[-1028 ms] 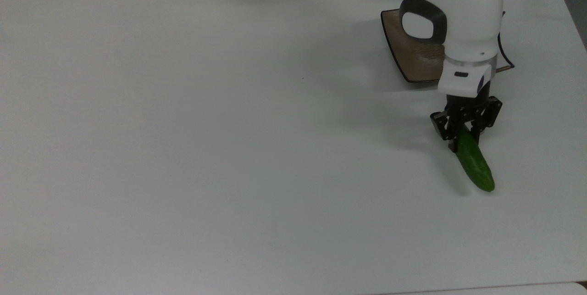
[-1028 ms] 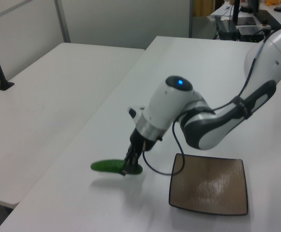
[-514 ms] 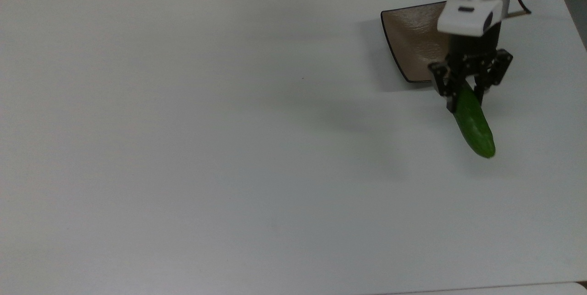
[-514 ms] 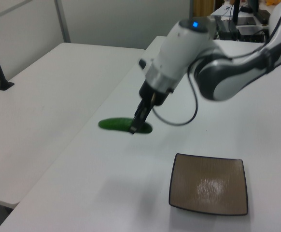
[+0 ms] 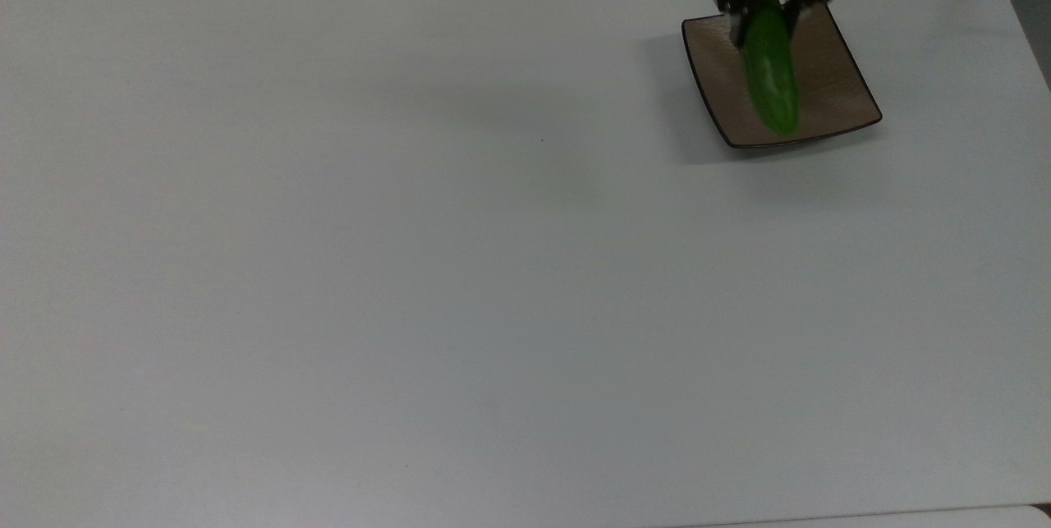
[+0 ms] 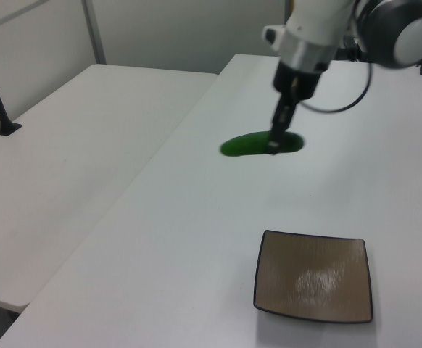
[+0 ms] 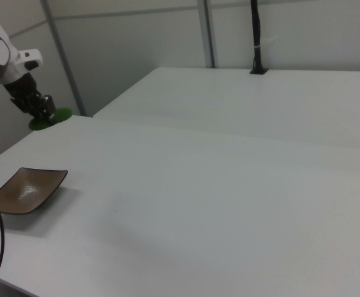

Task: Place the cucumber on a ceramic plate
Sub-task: 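Lift the cucumber and carry it over the brown plate, then lower the cucumber onto the plate and open the gripper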

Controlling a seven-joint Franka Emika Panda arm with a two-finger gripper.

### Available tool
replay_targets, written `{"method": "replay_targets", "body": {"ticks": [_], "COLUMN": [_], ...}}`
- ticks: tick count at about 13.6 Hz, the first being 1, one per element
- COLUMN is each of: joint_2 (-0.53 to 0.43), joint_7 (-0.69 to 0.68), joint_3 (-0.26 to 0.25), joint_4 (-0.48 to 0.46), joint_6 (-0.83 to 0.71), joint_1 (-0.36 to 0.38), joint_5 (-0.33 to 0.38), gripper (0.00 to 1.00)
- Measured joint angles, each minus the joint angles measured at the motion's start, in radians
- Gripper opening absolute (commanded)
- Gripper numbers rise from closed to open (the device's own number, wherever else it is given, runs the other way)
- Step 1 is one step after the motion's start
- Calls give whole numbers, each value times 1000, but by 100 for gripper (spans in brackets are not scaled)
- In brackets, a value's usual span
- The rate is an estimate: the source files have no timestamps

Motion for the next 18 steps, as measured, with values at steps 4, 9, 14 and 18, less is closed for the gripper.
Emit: {"method": "replay_targets", "body": {"ticks": [4,9,14,18], "joint_2": [-159,-154,-91,-25], "joint_7": [1,45,156,166], "joint_3": [73,161,211,223], "joint_4": [-173,-315,-407,-412], "joint_6": [-118,-81,137,235], "joint_1": [-14,-19,-20,-21], "joint_5": [94,129,129,99], "gripper": [0,0,0,30]}}
